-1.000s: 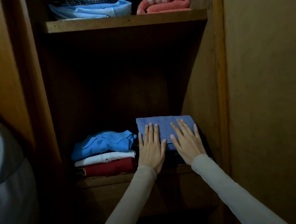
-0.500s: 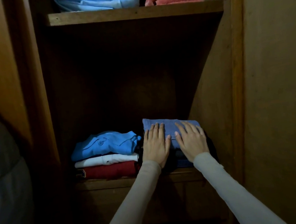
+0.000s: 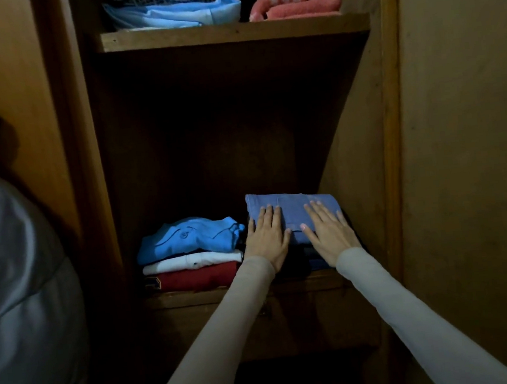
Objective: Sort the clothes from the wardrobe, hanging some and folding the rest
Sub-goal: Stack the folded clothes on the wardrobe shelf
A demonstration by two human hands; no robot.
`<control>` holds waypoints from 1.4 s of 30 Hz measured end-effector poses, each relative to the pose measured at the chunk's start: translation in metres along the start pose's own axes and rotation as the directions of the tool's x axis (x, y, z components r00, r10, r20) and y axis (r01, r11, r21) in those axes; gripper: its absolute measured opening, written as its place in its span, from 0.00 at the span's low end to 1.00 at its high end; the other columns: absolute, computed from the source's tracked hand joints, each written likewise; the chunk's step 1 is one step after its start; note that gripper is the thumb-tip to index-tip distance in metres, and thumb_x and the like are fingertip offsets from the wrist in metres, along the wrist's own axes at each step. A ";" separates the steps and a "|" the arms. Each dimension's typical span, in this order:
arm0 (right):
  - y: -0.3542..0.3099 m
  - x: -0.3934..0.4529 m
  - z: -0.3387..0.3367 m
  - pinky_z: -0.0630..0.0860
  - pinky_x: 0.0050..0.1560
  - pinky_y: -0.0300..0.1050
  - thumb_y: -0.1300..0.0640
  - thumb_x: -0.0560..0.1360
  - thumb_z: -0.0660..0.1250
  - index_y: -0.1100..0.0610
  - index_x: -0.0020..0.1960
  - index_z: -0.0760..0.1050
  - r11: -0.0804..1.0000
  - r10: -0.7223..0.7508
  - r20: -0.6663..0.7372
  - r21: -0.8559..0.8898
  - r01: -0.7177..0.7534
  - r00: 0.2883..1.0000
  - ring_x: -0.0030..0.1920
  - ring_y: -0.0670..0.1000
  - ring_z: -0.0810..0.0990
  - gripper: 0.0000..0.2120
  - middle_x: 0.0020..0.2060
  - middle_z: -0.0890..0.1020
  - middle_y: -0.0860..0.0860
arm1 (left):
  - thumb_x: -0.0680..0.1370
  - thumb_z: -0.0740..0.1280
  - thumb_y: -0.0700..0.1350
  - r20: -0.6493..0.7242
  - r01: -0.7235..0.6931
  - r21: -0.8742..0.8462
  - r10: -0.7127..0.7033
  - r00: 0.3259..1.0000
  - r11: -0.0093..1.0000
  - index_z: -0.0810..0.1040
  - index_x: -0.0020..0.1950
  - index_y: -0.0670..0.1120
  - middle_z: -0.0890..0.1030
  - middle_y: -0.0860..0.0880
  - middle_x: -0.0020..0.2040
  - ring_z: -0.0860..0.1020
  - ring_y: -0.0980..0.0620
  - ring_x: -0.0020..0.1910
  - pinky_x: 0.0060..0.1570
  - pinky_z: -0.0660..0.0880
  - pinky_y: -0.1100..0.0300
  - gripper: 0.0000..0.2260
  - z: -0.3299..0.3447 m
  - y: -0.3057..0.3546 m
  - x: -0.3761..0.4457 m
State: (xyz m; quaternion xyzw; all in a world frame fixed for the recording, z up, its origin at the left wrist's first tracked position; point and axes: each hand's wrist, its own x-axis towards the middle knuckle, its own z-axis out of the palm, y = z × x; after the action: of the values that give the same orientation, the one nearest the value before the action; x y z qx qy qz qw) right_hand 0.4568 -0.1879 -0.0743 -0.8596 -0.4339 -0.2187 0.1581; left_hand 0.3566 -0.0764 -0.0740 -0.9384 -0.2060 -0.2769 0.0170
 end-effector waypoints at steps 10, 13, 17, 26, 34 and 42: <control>-0.041 -0.079 -0.038 0.46 0.74 0.49 0.45 0.82 0.46 0.55 0.77 0.44 0.992 0.126 0.062 0.004 -0.126 0.990 0.76 0.46 0.45 0.28 0.77 0.47 0.49 | 0.83 0.50 0.51 0.082 -0.072 -0.100 0.080 0.993 0.992 0.46 0.77 0.44 0.49 0.47 0.78 0.47 0.52 0.77 0.74 0.44 0.52 0.25 -0.043 -0.003 -0.086; -0.053 -0.110 -0.054 0.48 0.74 0.49 0.45 0.82 0.46 0.55 0.77 0.45 0.989 0.146 0.050 -0.002 -0.146 0.988 0.76 0.46 0.46 0.27 0.77 0.48 0.49 | 0.83 0.50 0.50 0.084 -0.093 -0.155 0.107 0.991 0.984 0.47 0.77 0.45 0.50 0.48 0.78 0.48 0.52 0.76 0.74 0.46 0.53 0.25 -0.057 -0.004 -0.115; -0.076 -0.167 -0.083 0.48 0.74 0.49 0.46 0.82 0.46 0.55 0.77 0.46 0.981 0.195 0.024 0.008 -0.196 0.980 0.76 0.46 0.46 0.27 0.77 0.49 0.48 | 0.83 0.51 0.49 0.119 -0.131 -0.264 0.167 0.979 0.956 0.47 0.78 0.45 0.50 0.48 0.78 0.48 0.52 0.76 0.75 0.47 0.54 0.25 -0.073 -0.005 -0.164; -0.089 -0.283 -0.159 0.47 0.74 0.46 0.47 0.82 0.47 0.53 0.77 0.46 0.930 0.343 -0.072 -0.118 -0.349 0.937 0.76 0.46 0.46 0.26 0.77 0.49 0.48 | 0.83 0.51 0.47 0.178 -0.218 -0.443 0.324 0.929 0.869 0.47 0.78 0.45 0.49 0.48 0.78 0.48 0.52 0.76 0.75 0.48 0.55 0.24 -0.090 0.042 -0.244; -0.054 -0.347 -0.253 0.48 0.74 0.47 0.57 0.79 0.57 0.55 0.74 0.58 0.810 0.269 -0.400 -0.399 -0.430 0.876 0.75 0.48 0.55 0.24 0.74 0.60 0.51 | 0.83 0.51 0.49 0.119 -0.327 -0.600 0.485 0.866 0.731 0.46 0.78 0.46 0.49 0.49 0.78 0.49 0.53 0.76 0.75 0.49 0.58 0.25 -0.104 0.143 -0.267; 0.007 -0.383 -0.332 0.52 0.71 0.62 0.65 0.69 0.66 0.60 0.72 0.63 0.716 0.170 -0.682 -0.410 -0.564 0.711 0.74 0.57 0.57 0.32 0.74 0.59 0.59 | 0.82 0.53 0.52 -0.075 -0.476 -0.695 0.604 0.794 0.539 0.40 0.77 0.51 0.37 0.53 0.77 0.45 0.52 0.76 0.74 0.52 0.53 0.29 -0.124 0.262 -0.274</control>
State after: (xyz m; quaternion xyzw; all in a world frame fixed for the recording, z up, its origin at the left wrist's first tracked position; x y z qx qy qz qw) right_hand 0.1811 -0.6039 0.0120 -0.8201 -0.0783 -0.5644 0.0528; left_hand 0.1881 -0.4373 -0.0919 -0.9132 0.2106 -0.2302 -0.2623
